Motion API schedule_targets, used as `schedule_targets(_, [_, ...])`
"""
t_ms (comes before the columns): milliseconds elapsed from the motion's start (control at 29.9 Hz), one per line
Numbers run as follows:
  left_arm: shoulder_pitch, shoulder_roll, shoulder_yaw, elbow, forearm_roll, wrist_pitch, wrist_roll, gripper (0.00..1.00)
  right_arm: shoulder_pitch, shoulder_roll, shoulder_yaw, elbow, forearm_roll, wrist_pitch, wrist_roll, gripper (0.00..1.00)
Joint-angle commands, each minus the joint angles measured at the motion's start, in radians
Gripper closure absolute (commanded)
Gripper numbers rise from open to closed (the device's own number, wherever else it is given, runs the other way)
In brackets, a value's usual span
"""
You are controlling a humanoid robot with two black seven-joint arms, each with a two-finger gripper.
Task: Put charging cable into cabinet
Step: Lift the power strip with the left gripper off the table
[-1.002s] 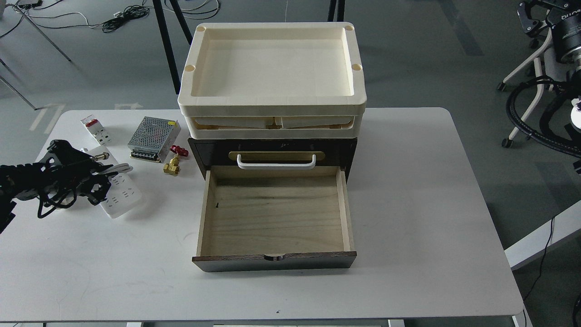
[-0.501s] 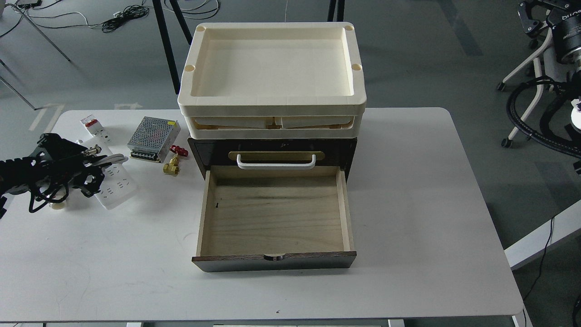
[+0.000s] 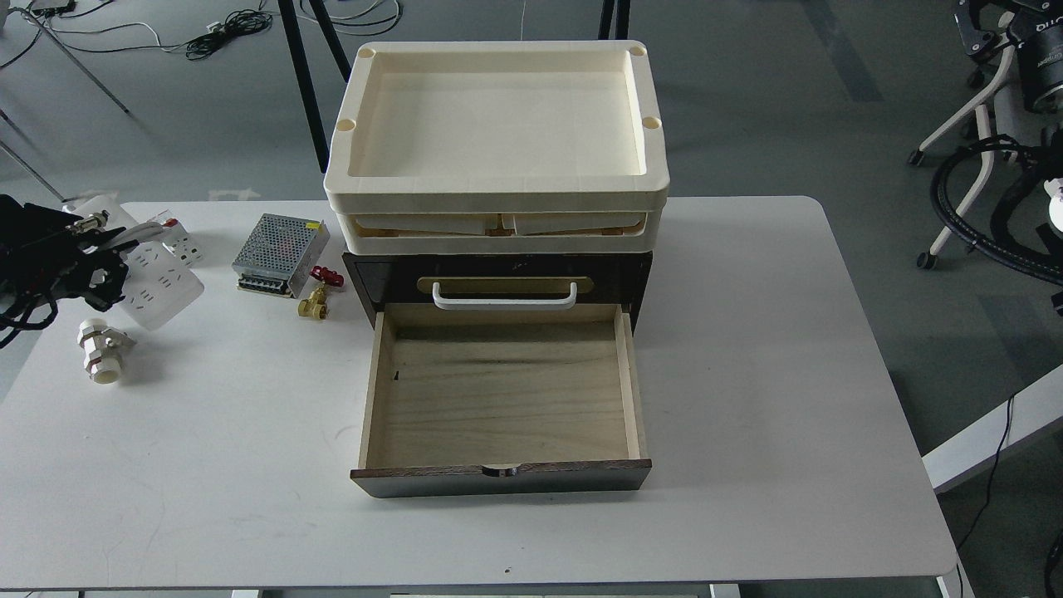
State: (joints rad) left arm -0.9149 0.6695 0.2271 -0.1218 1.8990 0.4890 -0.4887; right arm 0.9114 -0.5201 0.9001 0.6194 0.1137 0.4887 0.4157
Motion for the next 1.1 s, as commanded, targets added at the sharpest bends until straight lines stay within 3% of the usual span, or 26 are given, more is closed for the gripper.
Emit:
schedule_targets(0, [-0.016,0.019,0.003,-0.001,-0.095,0.0,0.0,0.94,0.001,-0.003,0.005,0.0,0.0,0.0,0.0,0.01])
schedule_targets(234, [-0.068,0.16,-0.011,-0.067,-0.163,0.0,0.0,0.94,0.001,-0.018,0.033,0.01,0.0,0.0,0.0,0.01])
schedule_targets(334, [-0.14,0.249,-0.011,-0.2,-0.164,-0.012,0.0,0.94,0.001,-0.029,0.042,0.01,0.0,0.0,0.0,0.01])
schedule_targets(535, [-0.271,0.456,-0.055,-0.499,-0.164,-0.179,0.0,0.95,0.001,-0.044,0.043,0.006,0.0,0.0,0.0,0.01])
schedule_targets(802, [-0.285,0.683,-0.058,-0.815,-0.163,-0.25,0.0,0.94,0.0,-0.064,0.049,0.005,0.0,0.0,0.002,0.01])
schedule_targets(1069, [-0.279,0.906,-0.055,-1.212,-0.167,-0.325,0.0,0.94,-0.002,-0.064,0.048,0.003,0.0,0.0,0.0,0.01])
